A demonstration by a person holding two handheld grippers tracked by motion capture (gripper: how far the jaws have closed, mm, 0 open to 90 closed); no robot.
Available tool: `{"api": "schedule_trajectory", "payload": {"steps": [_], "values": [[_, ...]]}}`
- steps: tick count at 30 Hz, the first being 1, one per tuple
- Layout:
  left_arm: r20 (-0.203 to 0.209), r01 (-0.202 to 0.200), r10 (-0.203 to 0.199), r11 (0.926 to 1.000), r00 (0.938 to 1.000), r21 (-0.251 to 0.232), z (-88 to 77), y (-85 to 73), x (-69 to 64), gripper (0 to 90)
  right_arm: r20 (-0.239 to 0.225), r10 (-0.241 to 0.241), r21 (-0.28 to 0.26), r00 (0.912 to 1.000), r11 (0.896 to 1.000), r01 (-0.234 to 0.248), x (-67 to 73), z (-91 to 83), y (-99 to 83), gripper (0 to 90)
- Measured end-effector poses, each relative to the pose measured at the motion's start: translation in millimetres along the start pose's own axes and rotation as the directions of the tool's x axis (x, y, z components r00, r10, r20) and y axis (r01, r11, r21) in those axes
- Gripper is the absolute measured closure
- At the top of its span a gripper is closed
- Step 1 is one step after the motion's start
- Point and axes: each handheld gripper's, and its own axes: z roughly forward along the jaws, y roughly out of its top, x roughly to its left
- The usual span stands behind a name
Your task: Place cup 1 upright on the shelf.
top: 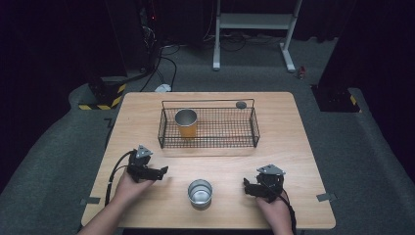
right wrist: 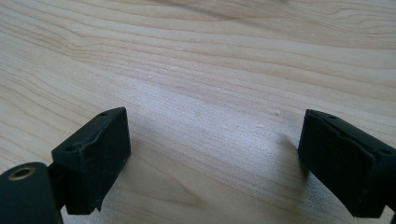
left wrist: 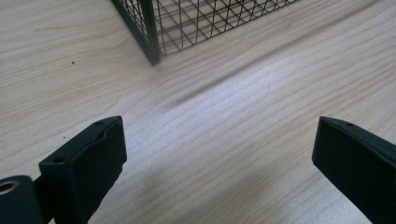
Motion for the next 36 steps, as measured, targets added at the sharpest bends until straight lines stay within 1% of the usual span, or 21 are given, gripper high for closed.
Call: {"api": "schedule_trajectory", "payload": {"steps": [2, 6, 8, 11, 13, 21, 24, 25, 29, 30, 33, 36], "values": [[-0.009, -0.007, 0.007, 0.9999, 0.9999, 0.01, 1.1, -3.5, -0.8, 3.6, 0.0, 0.0, 0.0, 1.0, 1.0, 0.0, 0.0, 0.0, 0.0, 9.2], [-0.017, -0.006, 0.007, 0.9995, 0.9998, 0.032, 2.2, -12.1, -2.1, 3.6, 0.004, 0.001, -0.001, 1.0, 1.0, -0.001, 0.0, -0.4, -0.6, 9.2], [-0.027, -0.015, 0.016, 0.9991, 0.9995, 0.04, 2.2, -16.5, -2.3, 3.6, 0.003, 0.002, 0.0, 1.0, 1.0, -0.002, 0.0, -0.7, -0.9, 9.2], [-0.042, -0.012, 0.015, 0.9987, 0.999, 0.05, 3.3, -21.7, -2.2, 3.6, 0.003, 0.004, 0.0, 1.0, 1.0, -0.004, 0.2, -0.9, -1.0, 9.2], [-0.042, -0.006, 0.008, 0.9994, 0.9991, 0.034, 2.6, -25.1, -2.4, 3.3, 0.002, 0.003, 0.0, 1.0, 1.0, -0.003, 0.1, -0.8, -1.0, 9.1], [-0.045, 0.004, -0.004, 0.9999, 0.999, 0.015, 1.6, -29.1, -2.5, 2.7, -0.009, 0.0, 0.004, 1.0, 1.0, 0.0, -0.2, -1.8, -1.5, 9.3], [-0.046, -0.001, 0.001, 0.9999, 0.9989, 0.013, 1.1, -30.1, -2.6, 2.6, -0.015, 0.003, 0.01, 0.9999, 1.0, -0.003, -0.4, -2.7, -0.9, 10.1], [-0.047, 0.0, 0.0, 0.9999, 0.9989, 0.011, 1.2, -30.3, -2.7, 2.5, -0.017, -0.004, 0.003, 0.9998, 1.0, 0.004, -0.8, -3.3, -0.5, 10.1], [-0.049, 0.003, -0.003, 0.9999, 0.9988, 0.01, 1.7, -30.6, -2.9, 1.2, -0.027, -0.004, -0.033, 0.9996, 0.999, 0.003, 1.3, -9.5, 2.4, 10.4], [-0.049, 0.003, -0.002, 0.9999, 0.9988, 0.01, 1.7, -30.6, -2.9, 1.1, -0.028, -0.016, -0.046, 0.9995, 0.999, 0.015, 1.5, -11.7, 3.8, 10.5], [-0.049, 0.004, -0.003, 0.9999, 0.9988, 0.011, 1.4, -30.9, -3.0, 1.1, -0.039, -0.02, -0.063, 0.9991, 0.998, 0.018, 3.3, -15.5, 6.9, 10.6], [-0.048, 0.003, -0.002, 0.9999, 0.9988, 0.011, 1.2, -31.1, -3.0, 1.0, -0.047, -0.027, -0.089, 0.9985, 0.996, 0.023, 6.9, -22.5, 10.7, 10.6]]}}
